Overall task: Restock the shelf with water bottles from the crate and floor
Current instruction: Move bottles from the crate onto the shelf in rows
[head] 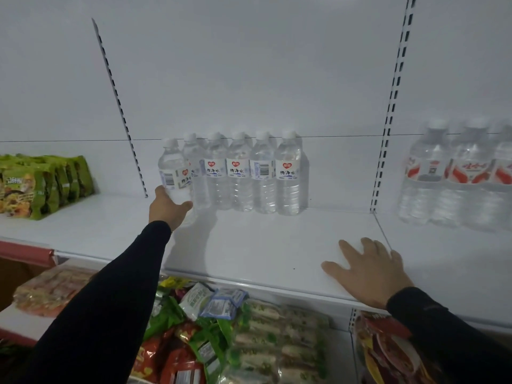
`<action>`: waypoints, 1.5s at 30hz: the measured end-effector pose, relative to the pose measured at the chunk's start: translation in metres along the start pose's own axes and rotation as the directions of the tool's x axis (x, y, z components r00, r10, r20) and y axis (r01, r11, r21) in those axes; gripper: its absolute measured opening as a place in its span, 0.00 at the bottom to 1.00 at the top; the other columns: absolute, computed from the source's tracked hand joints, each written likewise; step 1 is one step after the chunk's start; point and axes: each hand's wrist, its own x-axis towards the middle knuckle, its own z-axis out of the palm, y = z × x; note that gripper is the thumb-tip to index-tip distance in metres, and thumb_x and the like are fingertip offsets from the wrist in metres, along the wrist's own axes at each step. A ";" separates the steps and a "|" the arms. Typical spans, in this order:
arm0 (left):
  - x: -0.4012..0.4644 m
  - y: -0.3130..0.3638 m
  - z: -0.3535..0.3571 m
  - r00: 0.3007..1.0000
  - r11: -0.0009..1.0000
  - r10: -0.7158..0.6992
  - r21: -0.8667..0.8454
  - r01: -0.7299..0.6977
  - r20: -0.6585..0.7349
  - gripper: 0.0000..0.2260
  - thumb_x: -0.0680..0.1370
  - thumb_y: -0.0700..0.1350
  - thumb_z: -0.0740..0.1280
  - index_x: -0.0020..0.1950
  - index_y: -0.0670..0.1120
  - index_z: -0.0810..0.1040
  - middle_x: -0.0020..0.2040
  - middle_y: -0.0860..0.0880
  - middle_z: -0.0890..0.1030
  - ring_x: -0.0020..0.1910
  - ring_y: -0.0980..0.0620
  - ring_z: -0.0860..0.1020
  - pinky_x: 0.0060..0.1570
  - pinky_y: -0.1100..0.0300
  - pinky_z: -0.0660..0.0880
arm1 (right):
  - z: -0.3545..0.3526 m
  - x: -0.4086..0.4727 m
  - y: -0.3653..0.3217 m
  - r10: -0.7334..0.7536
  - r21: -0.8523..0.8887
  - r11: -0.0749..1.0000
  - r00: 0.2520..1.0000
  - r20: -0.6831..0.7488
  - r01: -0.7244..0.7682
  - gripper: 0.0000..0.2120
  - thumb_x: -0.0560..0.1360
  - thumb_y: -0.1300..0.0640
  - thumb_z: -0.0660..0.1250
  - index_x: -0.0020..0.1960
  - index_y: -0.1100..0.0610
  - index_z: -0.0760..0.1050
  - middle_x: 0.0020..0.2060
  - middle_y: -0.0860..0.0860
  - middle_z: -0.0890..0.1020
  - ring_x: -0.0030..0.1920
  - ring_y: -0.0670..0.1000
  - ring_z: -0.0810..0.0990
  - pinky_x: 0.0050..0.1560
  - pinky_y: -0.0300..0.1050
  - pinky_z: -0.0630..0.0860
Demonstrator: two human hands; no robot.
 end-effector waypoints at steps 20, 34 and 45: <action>0.023 -0.010 0.015 0.997 1.000 0.002 0.009 -0.002 0.083 0.37 0.75 0.49 0.71 0.76 0.43 0.55 0.70 0.40 0.71 0.65 0.37 0.72 0.61 0.47 0.71 | 0.000 0.000 -0.001 -0.020 -0.089 0.996 0.999 0.033 0.023 0.71 0.42 0.18 0.16 0.79 0.42 0.51 0.78 0.57 0.52 0.78 0.58 0.49 0.76 0.60 0.47; -0.127 0.021 -0.023 0.974 0.980 0.171 0.075 -0.184 0.147 0.28 0.78 0.57 0.65 0.74 0.48 0.66 0.67 0.45 0.75 0.63 0.49 0.74 0.56 0.58 0.68 | -0.009 -0.019 0.006 -0.109 0.318 0.931 0.967 -0.230 0.180 0.32 0.79 0.35 0.55 0.75 0.53 0.67 0.75 0.53 0.66 0.74 0.54 0.64 0.73 0.48 0.59; -0.365 -0.020 0.046 0.811 0.849 0.392 0.169 -0.500 0.434 0.20 0.79 0.53 0.65 0.66 0.42 0.76 0.62 0.44 0.79 0.61 0.47 0.75 0.57 0.63 0.67 | 0.125 -0.174 0.140 -0.471 0.187 0.747 0.706 -0.529 0.638 0.19 0.78 0.50 0.67 0.63 0.62 0.79 0.66 0.61 0.75 0.64 0.58 0.76 0.65 0.52 0.74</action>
